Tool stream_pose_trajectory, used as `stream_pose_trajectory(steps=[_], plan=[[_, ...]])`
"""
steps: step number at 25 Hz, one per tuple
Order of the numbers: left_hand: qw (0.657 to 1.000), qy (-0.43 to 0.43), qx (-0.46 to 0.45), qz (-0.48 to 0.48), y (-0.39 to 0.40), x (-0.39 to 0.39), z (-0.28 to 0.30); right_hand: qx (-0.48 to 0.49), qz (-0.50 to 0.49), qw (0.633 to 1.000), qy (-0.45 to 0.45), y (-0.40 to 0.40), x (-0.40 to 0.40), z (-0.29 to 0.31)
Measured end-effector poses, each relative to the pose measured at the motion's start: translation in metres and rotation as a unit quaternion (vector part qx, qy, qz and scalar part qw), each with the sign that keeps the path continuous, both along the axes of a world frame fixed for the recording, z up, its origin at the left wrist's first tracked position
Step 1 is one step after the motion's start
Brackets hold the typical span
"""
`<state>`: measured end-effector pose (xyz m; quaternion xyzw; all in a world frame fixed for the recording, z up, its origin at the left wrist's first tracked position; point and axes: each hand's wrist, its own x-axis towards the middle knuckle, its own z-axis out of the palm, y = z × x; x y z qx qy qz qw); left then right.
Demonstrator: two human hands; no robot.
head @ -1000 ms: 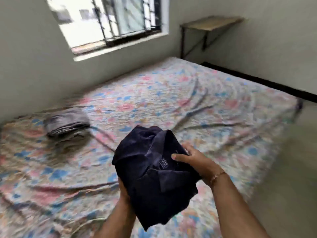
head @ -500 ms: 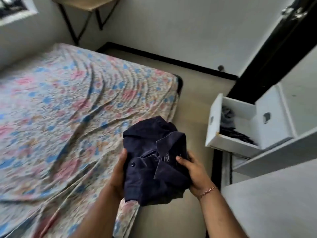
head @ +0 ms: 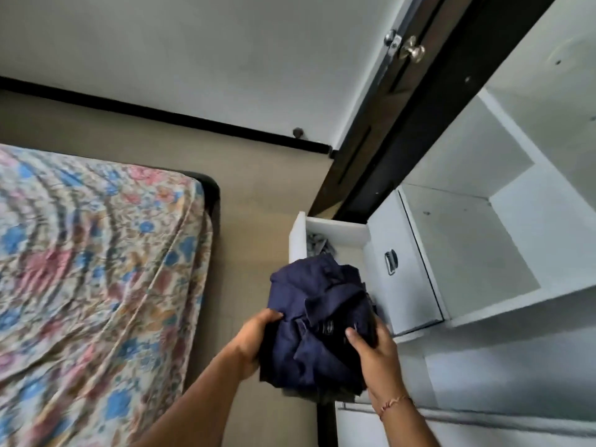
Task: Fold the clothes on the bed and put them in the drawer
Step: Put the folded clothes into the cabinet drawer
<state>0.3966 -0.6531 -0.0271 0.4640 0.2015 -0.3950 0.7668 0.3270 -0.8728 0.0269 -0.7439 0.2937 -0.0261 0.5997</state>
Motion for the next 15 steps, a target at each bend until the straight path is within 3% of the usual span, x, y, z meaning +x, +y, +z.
stream_pose_trajectory(steps=[3,8,15], plan=[[0.997,0.064,0.017,-0.034,-0.075,0.082,-0.007,-0.07,-0.048,0.996,0.002,-0.053,0.053,-0.009],[0.996,0.078,0.044,-0.014,-0.19,0.204,-0.058,-0.145,-0.079,0.986,0.026,-0.147,0.165,-0.051],[0.989,0.139,0.035,0.038,-0.32,0.334,-0.212,-0.322,-0.027,0.945,0.046,-0.221,0.301,-0.156]])
